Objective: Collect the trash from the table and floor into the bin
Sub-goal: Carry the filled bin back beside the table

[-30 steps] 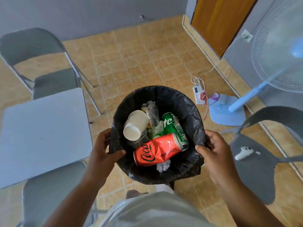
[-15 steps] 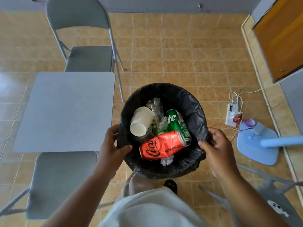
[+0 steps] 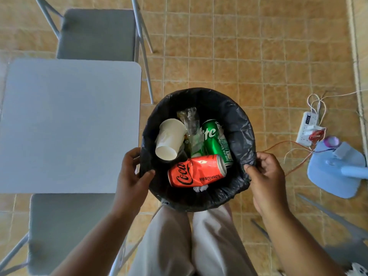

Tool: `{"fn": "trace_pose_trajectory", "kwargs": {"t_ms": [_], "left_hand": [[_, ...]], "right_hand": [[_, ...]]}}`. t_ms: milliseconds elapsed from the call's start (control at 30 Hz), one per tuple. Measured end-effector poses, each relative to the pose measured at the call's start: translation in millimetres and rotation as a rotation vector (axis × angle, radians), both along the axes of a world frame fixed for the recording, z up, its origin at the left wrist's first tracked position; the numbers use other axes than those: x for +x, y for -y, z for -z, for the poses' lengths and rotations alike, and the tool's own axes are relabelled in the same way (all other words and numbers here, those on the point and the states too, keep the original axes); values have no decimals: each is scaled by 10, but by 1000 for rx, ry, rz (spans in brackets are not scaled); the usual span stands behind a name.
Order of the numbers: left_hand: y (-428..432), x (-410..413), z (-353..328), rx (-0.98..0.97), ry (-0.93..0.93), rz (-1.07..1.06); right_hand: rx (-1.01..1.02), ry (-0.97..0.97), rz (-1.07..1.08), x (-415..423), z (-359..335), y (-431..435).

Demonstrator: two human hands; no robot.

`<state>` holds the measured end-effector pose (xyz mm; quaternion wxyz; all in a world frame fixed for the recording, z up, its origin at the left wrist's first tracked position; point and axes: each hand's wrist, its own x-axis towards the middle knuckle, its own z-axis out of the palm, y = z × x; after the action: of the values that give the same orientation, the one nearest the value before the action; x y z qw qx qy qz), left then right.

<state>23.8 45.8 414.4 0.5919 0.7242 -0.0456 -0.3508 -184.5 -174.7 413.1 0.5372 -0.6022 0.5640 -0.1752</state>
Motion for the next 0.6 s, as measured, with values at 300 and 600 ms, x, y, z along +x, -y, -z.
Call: {"fn": "trace_pose_trajectory", "kwargs": {"t_ms": [300, 600], "left_hand": [[397, 168, 1622, 117, -12, -84], [531, 368, 3459, 343, -114, -174]], "right_hand": [[55, -60, -5, 374, 1759, 437], [137, -175, -59, 616, 3579, 589]]}}
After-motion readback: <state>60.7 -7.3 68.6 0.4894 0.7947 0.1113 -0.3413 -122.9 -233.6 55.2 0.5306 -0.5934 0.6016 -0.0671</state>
